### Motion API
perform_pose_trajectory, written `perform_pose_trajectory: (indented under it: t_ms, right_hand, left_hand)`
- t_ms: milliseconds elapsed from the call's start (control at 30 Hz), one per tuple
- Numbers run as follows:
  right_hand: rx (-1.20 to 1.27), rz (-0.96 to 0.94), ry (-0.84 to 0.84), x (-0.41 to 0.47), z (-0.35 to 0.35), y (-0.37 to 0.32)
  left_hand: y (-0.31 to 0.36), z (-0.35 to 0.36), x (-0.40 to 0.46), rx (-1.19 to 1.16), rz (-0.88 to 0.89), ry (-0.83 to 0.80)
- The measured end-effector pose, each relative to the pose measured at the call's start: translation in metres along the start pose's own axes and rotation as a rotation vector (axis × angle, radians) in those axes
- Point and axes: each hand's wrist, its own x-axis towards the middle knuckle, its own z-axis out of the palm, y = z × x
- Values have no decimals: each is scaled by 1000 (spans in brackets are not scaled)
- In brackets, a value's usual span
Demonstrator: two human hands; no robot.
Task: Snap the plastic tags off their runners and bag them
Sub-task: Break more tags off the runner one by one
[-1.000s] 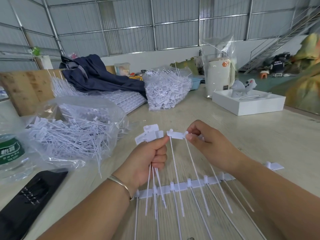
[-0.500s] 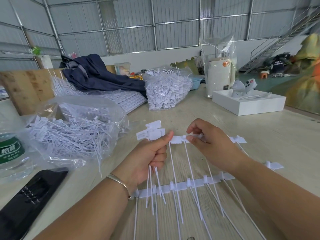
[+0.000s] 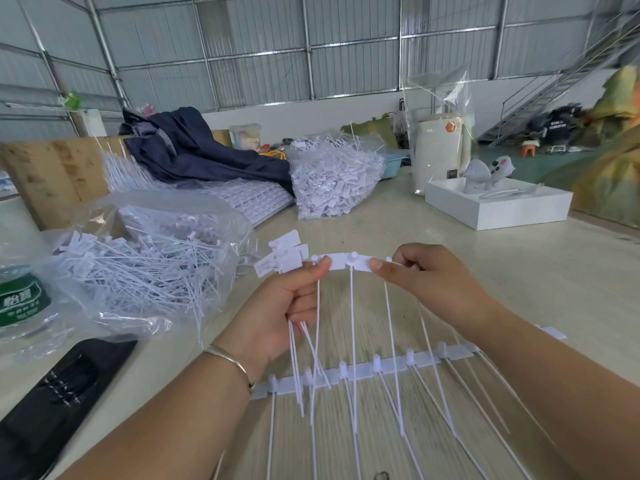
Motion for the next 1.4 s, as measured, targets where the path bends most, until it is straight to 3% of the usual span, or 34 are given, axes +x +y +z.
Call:
perform_pose_trajectory:
  t_ms: [133, 467, 600, 733, 900, 1000, 1133, 1400]
  right_hand:
    - [202, -4, -18, -2, 1, -2]
    - [296, -3, -120, -3, -2, -3]
    - [464, -25, -319, -8, 4, -8]
    - [518, -44, -380, -10, 7, -10]
    - [430, -50, -348, -13, 7, -14]
    - [451, -78, -243, -13, 8, -14]
    - [414, -120, -105, -9, 3, -12]
    - [312, -153, -50, -3, 1, -3]
  left_hand:
    - [0, -1, -2, -15, -52, -57]
    - [1, 4, -6, -57, -85, -85]
    - [-9, 16, -8, -157, -210, -315]
    - [-7, 19, -10, 23, -187, -508]
    - [-7, 8, -6, -91, -245, -430]
    - [-4, 9, -3, -161, -213, -394]
    - [2, 4, -1, -84, -201, -257]
    - [-2, 1, 1, -22, -100, -118]
